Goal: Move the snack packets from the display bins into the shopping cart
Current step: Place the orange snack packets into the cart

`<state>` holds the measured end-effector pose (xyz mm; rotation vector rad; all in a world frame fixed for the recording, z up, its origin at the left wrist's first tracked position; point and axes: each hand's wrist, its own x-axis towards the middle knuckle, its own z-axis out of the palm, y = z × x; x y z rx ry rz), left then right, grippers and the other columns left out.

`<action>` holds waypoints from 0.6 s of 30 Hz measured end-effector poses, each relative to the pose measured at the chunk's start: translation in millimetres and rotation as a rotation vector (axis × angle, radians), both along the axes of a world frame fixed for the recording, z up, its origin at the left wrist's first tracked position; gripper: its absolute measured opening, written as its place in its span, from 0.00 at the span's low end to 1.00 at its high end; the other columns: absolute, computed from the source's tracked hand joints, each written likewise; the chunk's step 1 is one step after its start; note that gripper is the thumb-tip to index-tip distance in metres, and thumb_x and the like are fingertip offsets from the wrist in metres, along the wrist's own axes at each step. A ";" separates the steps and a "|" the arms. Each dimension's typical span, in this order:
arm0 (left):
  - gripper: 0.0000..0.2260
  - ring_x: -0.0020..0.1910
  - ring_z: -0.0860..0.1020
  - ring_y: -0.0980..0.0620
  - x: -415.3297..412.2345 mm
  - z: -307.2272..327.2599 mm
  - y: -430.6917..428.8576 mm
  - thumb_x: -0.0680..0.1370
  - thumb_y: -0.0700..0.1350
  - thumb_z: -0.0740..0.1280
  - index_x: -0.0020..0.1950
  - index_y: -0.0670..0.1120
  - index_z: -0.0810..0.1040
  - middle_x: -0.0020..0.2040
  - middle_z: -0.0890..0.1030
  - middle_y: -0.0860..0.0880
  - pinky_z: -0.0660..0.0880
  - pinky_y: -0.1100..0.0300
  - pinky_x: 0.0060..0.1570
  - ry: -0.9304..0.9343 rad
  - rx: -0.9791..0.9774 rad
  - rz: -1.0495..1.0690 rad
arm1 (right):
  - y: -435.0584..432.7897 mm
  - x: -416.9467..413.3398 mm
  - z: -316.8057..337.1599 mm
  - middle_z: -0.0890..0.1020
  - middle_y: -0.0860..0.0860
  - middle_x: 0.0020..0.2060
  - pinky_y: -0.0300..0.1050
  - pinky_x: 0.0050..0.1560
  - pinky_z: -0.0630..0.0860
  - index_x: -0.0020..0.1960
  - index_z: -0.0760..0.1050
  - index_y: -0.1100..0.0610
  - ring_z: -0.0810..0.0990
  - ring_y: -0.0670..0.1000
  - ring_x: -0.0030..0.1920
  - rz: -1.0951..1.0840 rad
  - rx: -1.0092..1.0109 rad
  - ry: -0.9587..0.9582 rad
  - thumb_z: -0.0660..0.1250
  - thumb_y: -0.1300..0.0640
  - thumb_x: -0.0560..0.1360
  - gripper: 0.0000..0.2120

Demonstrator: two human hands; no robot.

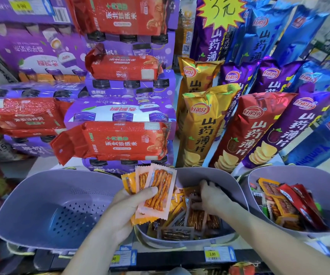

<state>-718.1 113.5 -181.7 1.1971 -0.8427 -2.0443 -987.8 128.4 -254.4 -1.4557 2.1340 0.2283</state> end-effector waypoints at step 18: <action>0.22 0.53 0.88 0.41 -0.5 3.9 3.3 0.67 0.44 0.80 0.60 0.45 0.87 0.56 0.88 0.40 0.86 0.50 0.42 -0.006 -0.007 0.081 | 14.9 -22.1 43.4 0.88 0.49 0.49 0.52 0.57 0.82 0.54 0.83 0.52 0.87 0.49 0.50 -0.213 -0.118 -0.693 0.77 0.58 0.75 0.09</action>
